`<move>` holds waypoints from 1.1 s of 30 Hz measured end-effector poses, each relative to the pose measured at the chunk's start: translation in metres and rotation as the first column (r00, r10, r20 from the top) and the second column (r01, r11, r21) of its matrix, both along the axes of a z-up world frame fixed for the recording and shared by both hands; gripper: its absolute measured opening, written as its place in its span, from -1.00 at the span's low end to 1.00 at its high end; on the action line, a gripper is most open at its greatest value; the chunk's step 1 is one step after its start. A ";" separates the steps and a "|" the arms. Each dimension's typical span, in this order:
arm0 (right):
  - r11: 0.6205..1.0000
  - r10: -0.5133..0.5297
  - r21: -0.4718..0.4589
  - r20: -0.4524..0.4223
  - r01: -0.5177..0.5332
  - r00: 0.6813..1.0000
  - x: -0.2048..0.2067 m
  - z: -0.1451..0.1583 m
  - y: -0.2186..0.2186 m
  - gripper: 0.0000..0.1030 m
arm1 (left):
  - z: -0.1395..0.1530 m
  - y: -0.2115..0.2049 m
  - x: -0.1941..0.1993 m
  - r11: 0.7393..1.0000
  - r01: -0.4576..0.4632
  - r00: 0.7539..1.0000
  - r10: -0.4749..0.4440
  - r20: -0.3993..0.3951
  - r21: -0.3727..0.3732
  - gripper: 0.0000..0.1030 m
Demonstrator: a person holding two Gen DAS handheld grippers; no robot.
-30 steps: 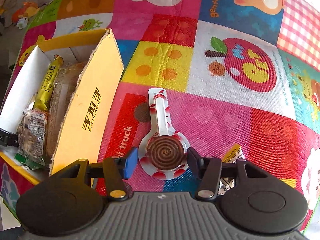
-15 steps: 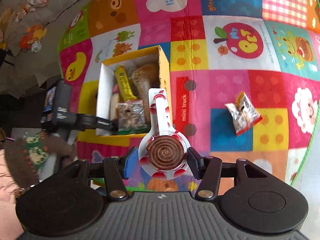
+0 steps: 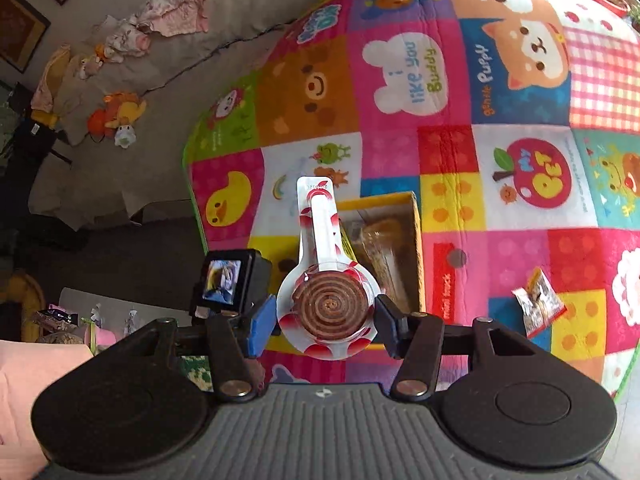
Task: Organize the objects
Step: 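Carry the lollipop over the box and drop it inside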
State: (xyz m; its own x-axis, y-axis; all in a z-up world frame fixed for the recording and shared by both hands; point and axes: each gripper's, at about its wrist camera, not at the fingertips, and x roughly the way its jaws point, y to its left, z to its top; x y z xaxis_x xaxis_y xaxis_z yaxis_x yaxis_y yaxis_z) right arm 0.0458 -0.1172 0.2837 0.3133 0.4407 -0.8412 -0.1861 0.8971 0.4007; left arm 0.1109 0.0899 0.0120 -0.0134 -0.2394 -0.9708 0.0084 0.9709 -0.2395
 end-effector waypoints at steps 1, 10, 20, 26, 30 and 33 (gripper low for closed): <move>1.000 0.011 -0.002 0.017 -0.011 1.000 0.005 0.001 0.006 0.03 | -0.001 0.001 0.001 1.000 -0.011 1.000 0.011 -0.008 -0.005 -0.71; 0.996 0.087 -0.036 0.022 -0.086 0.996 0.036 -0.028 0.024 0.10 | -0.004 0.012 0.006 0.998 -0.062 0.997 0.062 -0.043 0.000 -0.72; 0.960 -0.113 -0.271 -0.138 0.072 0.984 0.004 -0.135 -0.112 0.22 | -0.003 -0.007 0.021 0.994 -0.077 0.992 0.084 -0.097 0.075 -0.78; 0.944 -0.192 -0.310 -0.228 0.116 0.955 0.000 -0.190 -0.172 0.35 | 0.002 -0.031 0.032 0.993 -0.043 0.992 0.056 -0.111 0.112 -0.81; 0.949 -0.082 -0.315 -0.217 0.010 0.973 0.012 -0.206 -0.166 0.37 | 0.000 -0.047 0.032 0.988 -0.039 0.991 0.057 -0.120 0.152 -0.83; 0.944 0.011 -0.319 -0.209 -0.079 0.978 0.031 -0.220 -0.151 0.37 | -0.003 -0.052 0.033 0.983 -0.061 0.988 0.084 -0.128 0.170 -0.83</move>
